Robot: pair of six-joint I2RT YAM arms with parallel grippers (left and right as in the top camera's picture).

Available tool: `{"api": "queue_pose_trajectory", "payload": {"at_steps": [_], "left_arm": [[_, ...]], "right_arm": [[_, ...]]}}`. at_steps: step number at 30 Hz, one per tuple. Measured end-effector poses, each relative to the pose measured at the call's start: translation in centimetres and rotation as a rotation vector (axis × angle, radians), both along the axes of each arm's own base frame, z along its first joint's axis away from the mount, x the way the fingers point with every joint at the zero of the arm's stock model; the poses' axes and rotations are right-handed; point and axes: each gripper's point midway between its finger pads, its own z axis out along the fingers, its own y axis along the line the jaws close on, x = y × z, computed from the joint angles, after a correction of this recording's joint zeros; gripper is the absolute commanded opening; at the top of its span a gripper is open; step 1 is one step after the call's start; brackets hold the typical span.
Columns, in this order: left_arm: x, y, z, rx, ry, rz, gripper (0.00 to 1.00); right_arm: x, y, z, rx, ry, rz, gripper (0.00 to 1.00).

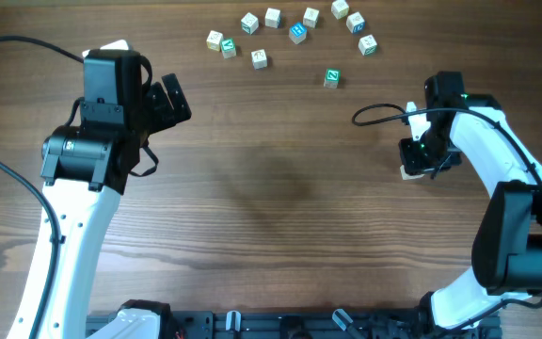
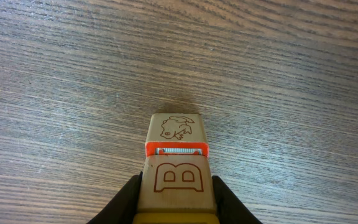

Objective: Form a tower

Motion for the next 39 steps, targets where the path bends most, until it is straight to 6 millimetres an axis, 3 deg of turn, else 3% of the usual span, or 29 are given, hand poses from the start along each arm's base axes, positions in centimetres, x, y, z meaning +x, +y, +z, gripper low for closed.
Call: {"api": "queue_pose_trajectory", "payload": {"at_steps": [14, 39], "left_arm": [[0.00, -0.01, 0.00, 0.000, 0.000, 0.000, 1.00], [0.00, -0.01, 0.00, 0.000, 0.000, 0.000, 1.00]], "right_arm": [[0.19, 0.05, 0.11, 0.003, -0.006, 0.008, 0.14], [0.65, 0.55, 0.16, 0.032, -0.024, 0.049, 0.16]]}}
